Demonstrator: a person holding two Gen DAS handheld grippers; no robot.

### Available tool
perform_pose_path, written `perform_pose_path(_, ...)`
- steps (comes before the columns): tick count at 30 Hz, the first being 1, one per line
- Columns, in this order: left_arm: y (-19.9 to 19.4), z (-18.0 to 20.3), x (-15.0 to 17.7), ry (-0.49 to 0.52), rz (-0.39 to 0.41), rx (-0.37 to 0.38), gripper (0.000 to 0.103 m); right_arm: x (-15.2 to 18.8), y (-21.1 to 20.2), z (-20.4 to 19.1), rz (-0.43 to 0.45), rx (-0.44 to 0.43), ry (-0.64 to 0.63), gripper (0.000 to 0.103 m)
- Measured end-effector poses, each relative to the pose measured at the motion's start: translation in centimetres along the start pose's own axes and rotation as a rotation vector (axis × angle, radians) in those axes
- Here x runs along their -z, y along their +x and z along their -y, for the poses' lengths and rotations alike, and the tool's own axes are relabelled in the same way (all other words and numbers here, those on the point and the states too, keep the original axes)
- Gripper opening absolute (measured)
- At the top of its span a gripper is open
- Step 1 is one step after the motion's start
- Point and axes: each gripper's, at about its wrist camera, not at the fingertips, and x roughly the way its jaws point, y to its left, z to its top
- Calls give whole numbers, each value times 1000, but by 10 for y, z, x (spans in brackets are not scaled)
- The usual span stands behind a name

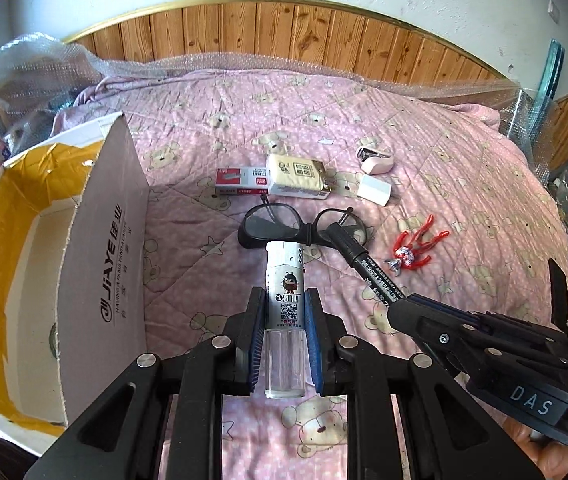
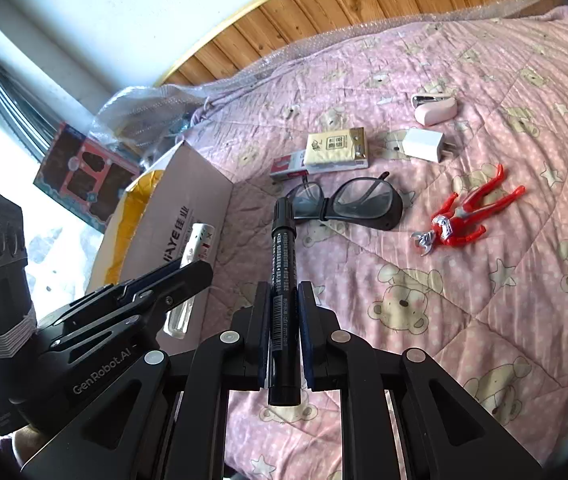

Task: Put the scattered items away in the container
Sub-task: 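Carry the bottle in the left tool while the right tool carries the marker to the box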

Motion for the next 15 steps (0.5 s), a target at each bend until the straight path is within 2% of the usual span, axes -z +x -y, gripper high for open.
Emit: perform_pose_path(15,-51,18,-2,22,97,7,20,2,-34,-23,77,-15,-64,14)
